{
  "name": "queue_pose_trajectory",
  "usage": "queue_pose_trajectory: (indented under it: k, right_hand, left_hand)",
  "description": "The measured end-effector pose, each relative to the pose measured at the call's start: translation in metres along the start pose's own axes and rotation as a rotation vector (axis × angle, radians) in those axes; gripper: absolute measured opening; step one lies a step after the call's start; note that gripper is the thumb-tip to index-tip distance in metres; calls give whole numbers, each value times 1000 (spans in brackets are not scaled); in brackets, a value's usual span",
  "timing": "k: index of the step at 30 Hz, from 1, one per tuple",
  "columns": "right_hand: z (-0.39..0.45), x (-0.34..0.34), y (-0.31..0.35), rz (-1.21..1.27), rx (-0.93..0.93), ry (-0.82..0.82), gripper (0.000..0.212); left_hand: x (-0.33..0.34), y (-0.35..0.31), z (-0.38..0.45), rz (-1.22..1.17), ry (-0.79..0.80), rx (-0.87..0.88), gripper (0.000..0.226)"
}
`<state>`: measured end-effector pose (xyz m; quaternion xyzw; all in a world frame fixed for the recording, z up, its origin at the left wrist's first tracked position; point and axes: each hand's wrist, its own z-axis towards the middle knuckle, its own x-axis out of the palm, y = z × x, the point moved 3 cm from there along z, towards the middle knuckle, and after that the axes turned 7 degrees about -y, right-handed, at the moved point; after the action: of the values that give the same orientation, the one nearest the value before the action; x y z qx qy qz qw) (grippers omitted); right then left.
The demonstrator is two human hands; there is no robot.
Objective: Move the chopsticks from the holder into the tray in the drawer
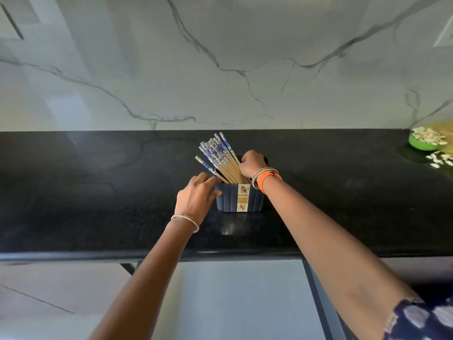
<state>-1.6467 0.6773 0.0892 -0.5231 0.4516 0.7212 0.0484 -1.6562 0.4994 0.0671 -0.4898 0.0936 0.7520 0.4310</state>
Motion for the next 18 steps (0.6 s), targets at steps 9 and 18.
queue_pose_trajectory:
  k: [9,18]
  right_hand:
    - [-11,22,3,52,-67,75,14]
    - [-39,22,29,243,-132,-36,12]
  left_hand:
    - [-20,7,-16,117,-89,10,12]
    - [-44,18,-47,143,-119,-9,11]
